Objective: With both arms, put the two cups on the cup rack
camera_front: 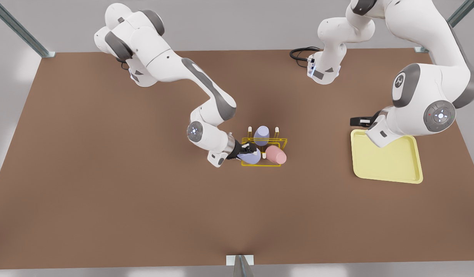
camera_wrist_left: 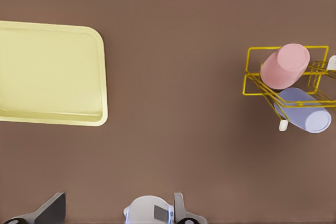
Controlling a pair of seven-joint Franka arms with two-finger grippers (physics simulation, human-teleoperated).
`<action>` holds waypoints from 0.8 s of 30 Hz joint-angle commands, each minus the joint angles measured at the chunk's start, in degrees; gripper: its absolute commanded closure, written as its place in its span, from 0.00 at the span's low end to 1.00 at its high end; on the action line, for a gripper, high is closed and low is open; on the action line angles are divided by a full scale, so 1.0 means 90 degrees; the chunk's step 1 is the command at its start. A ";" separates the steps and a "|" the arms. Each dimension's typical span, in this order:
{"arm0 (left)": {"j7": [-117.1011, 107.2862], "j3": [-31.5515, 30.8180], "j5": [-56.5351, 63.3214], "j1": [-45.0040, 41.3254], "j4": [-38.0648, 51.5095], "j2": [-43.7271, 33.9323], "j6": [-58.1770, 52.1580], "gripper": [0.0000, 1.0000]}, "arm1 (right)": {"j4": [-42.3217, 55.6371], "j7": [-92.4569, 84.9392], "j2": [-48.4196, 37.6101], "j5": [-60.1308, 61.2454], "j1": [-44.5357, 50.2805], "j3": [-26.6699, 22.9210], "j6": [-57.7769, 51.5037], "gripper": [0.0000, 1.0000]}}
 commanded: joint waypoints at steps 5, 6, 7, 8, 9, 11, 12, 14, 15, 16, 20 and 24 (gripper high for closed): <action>0.0694 -0.0163 -0.0040 0.0041 0.0061 -0.0210 -0.0374 0.00 | 0.0087 0.0060 0.0084 0.0061 0.0088 0.0001 -0.0013 0.00; 0.1202 -0.0163 -0.0069 0.0343 0.0061 -0.0288 -0.0335 0.00 | 0.0156 0.0060 0.0084 0.0071 0.0088 -0.0009 -0.0061 0.00; 0.1486 -0.0163 -0.0128 0.0461 0.0052 -0.0249 -0.0247 0.00 | 0.0175 0.0060 0.0084 0.0091 0.0069 -0.0009 -0.0081 0.00; 0.1447 -0.0202 -0.0089 0.0393 0.0061 -0.0239 -0.0198 0.00 | 0.0224 0.0070 0.0065 0.0101 0.0049 -0.0009 -0.0110 0.00; 0.1427 -0.0231 -0.0088 0.0363 0.0208 -0.0239 -0.0198 0.00 | 0.0331 0.0070 0.0065 0.0110 0.0039 -0.0028 -0.0247 0.00; 0.1039 -0.0524 -0.0089 0.0363 0.0208 -0.0239 -0.0237 0.00 | 0.0351 0.0070 0.0055 0.0110 -0.0068 -0.0038 -0.0315 0.00; 0.0549 -0.0749 -0.0079 0.0363 0.0208 -0.0249 -0.0247 0.00 | 0.0390 0.0070 0.0035 0.0110 -0.0088 -0.0038 -0.0383 0.00; 0.0070 -0.1032 -0.0088 0.0393 0.0227 -0.0269 -0.0462 0.00 | 0.0488 0.0070 -0.0033 0.0130 -0.0224 -0.0058 -0.0745 0.00; 0.0070 -0.1042 -0.0089 0.0402 0.0227 -0.0269 -0.0472 0.00 | 0.0497 0.0069 -0.0101 0.0120 -0.0370 -0.0058 -0.0930 0.00; 0.0050 -0.1052 -0.0079 0.0363 0.0266 -0.0249 -0.0443 0.00 | 0.0527 0.0060 -0.0189 0.0110 -0.0546 -0.0068 -0.1174 0.00; 0.0090 -0.1022 -0.0020 0.0412 0.0257 -0.0161 -0.0355 0.00 | 0.0722 0.0079 -0.0755 -0.1781 -0.0683 -0.1064 -0.3225 0.00; 0.0099 -0.1003 0.0019 0.0451 0.0257 -0.0112 -0.0579 0.00 | 0.0829 -0.0213 -0.1584 -0.5183 -0.1103 -0.1863 -0.5774 0.00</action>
